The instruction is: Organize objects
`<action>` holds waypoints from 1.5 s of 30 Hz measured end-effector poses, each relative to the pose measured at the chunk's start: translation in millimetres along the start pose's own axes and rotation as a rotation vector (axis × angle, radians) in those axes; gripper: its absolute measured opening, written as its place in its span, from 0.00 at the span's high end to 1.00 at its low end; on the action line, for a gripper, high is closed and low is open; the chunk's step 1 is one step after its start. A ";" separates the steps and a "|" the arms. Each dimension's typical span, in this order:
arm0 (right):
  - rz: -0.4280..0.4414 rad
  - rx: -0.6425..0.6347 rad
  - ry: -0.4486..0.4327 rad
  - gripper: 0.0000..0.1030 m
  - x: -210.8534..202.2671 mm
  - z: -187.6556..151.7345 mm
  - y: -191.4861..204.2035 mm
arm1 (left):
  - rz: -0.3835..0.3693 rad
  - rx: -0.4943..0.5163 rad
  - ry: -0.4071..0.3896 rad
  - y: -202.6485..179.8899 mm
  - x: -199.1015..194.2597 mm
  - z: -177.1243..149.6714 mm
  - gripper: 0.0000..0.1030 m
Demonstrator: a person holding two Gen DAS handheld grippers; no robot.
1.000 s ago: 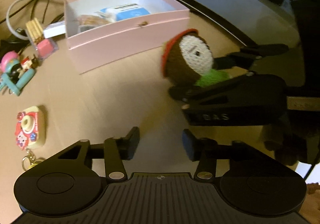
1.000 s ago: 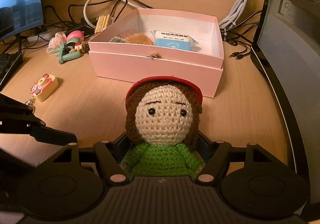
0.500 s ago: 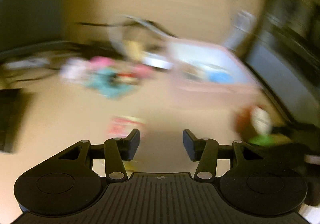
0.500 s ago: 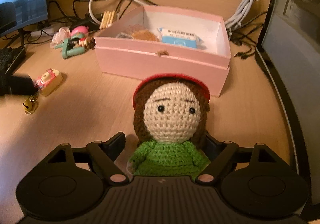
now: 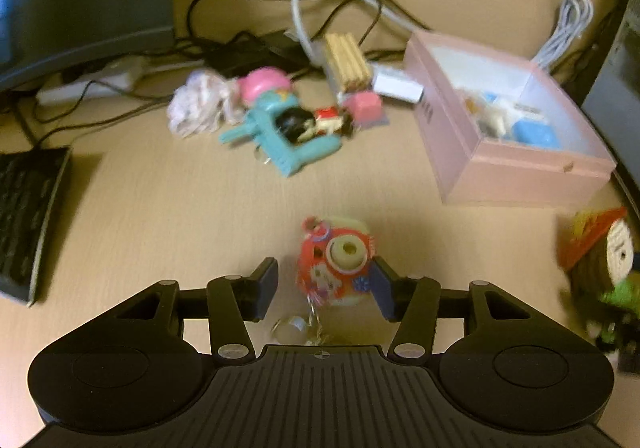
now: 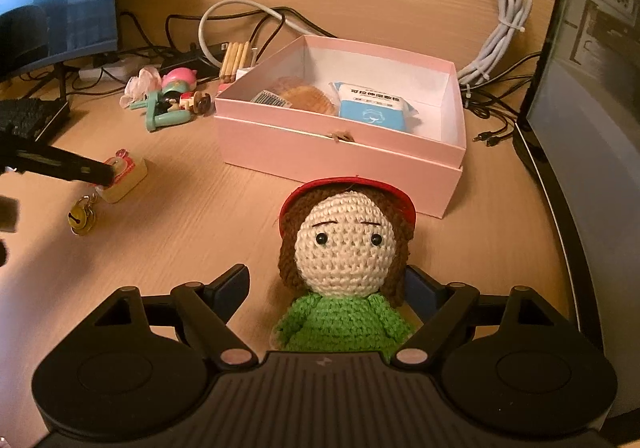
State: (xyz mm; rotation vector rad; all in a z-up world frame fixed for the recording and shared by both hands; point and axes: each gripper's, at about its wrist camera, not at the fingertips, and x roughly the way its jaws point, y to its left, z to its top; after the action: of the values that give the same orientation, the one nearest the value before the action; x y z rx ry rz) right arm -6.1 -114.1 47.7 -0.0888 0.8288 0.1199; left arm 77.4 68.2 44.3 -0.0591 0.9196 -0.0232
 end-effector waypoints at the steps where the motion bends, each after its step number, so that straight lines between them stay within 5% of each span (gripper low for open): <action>1: -0.001 -0.003 0.002 0.18 0.9 0.1 -0.2 | 0.003 0.004 -0.001 -1.4 1.6 2.1 0.45; 12: 0.049 0.016 0.029 0.15 13.9 9.1 -3.7 | -0.153 -0.025 0.014 1.2 17.7 0.7 0.45; 27: 0.015 -0.063 0.041 0.16 27.3 16.6 5.2 | -0.076 0.106 -0.032 -28.5 39.0 19.6 0.50; 30: -0.001 -0.082 0.042 0.30 29.6 17.7 6.5 | -0.072 0.073 -0.024 -28.2 41.5 25.2 0.51; 45: 0.052 -0.058 -0.028 0.35 -40.8 21.7 -0.8 | -0.191 0.026 -0.069 -10.1 -19.7 6.5 0.56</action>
State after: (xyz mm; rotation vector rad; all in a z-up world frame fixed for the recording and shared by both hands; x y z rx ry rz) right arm -17.4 -115.1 92.5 -0.1194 0.8003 0.1938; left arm 70.6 59.3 64.5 -0.1224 0.8417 -0.2089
